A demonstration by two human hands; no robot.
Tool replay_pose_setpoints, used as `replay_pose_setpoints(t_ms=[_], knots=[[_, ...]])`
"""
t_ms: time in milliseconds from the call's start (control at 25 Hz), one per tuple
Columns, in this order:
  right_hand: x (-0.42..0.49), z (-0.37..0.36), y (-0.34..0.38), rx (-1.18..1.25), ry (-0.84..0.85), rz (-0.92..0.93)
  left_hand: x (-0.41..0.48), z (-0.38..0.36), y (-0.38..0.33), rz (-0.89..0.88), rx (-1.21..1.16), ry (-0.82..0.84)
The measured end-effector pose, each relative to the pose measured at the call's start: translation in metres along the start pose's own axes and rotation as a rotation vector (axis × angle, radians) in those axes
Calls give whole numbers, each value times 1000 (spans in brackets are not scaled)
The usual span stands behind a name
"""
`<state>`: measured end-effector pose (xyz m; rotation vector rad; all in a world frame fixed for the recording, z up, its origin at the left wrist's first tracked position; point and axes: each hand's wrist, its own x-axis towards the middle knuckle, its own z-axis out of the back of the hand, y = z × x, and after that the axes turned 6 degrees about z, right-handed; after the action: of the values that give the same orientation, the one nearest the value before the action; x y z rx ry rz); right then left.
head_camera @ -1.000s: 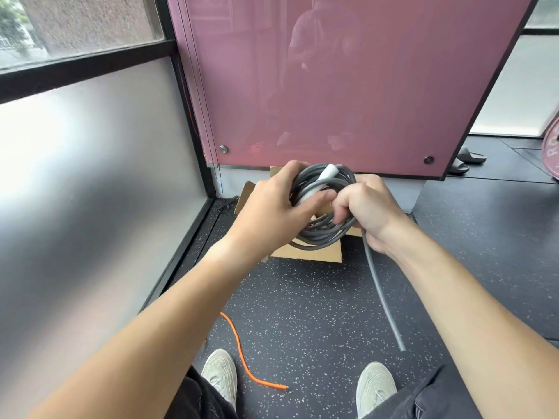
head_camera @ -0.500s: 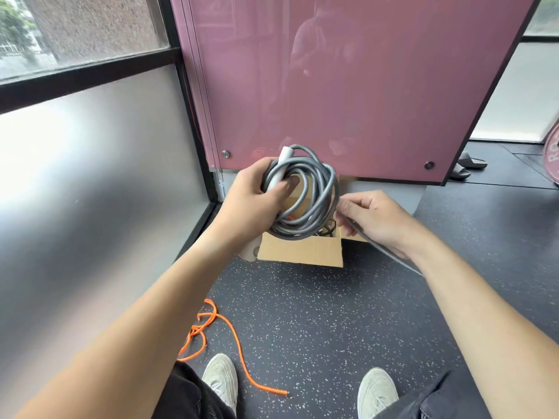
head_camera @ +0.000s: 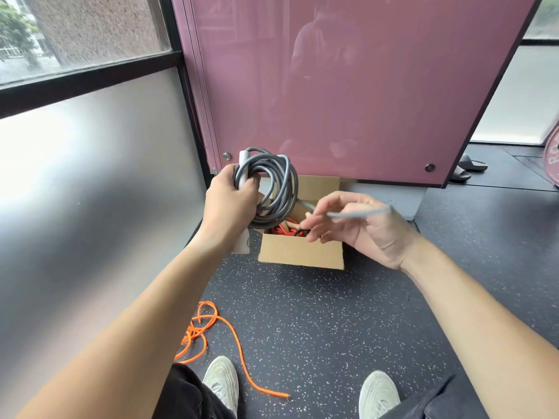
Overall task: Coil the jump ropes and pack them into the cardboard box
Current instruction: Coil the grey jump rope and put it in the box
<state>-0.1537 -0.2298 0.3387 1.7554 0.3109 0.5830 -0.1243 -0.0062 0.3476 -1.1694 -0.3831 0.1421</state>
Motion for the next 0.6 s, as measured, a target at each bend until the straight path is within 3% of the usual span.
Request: replay_pose_setpoints(t_ms=[120, 320, 400, 480, 600], knots=[[2, -2, 1, 70, -49, 159, 0, -1, 3, 10, -8, 44], [16, -3, 1, 273, -633, 318, -3, -6, 5, 22, -76, 96], [17, -1, 2, 298, -725, 169, -9, -9, 0, -18, -88, 122], [17, 3, -4, 87, -765, -78, -17, -14, -3, -104, -33, 172], [19, 2, -17, -87, -690, -248, -24, -21, -7, -188, 50, 245]])
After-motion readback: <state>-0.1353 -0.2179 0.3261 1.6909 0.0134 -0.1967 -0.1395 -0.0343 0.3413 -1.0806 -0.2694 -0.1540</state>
